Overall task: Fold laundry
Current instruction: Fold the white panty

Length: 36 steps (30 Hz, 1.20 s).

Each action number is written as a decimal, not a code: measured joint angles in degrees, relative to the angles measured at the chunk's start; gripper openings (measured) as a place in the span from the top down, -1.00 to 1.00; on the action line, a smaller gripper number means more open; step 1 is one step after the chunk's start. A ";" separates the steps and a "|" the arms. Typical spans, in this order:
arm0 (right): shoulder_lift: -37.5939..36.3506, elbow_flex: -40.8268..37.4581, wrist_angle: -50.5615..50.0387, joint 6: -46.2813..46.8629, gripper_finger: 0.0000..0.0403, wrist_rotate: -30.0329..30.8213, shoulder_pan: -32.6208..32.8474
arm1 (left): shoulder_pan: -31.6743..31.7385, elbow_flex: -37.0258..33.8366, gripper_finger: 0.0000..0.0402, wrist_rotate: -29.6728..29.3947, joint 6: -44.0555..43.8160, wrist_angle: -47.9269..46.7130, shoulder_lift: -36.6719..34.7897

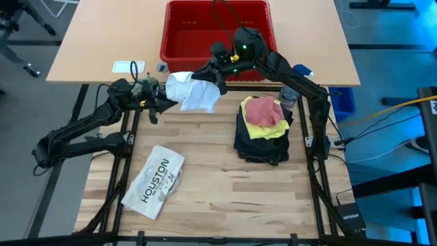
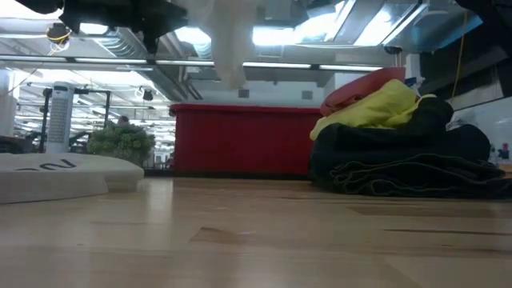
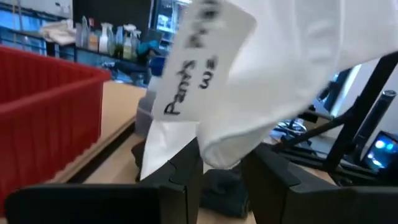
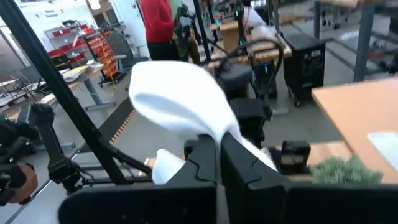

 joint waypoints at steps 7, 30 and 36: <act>-1.01 0.00 -0.05 -0.48 1.00 1.17 -0.09 | 0.02 0.00 0.54 -4.39 0.65 0.67 0.00; -1.49 -0.02 -3.05 -4.38 1.00 5.93 -0.46 | -0.15 0.00 0.99 -1.27 -6.54 6.52 -1.22; -1.44 -0.02 -10.87 -9.32 1.00 10.52 -0.90 | -0.15 1.54 1.00 -1.08 -7.24 -0.46 -6.34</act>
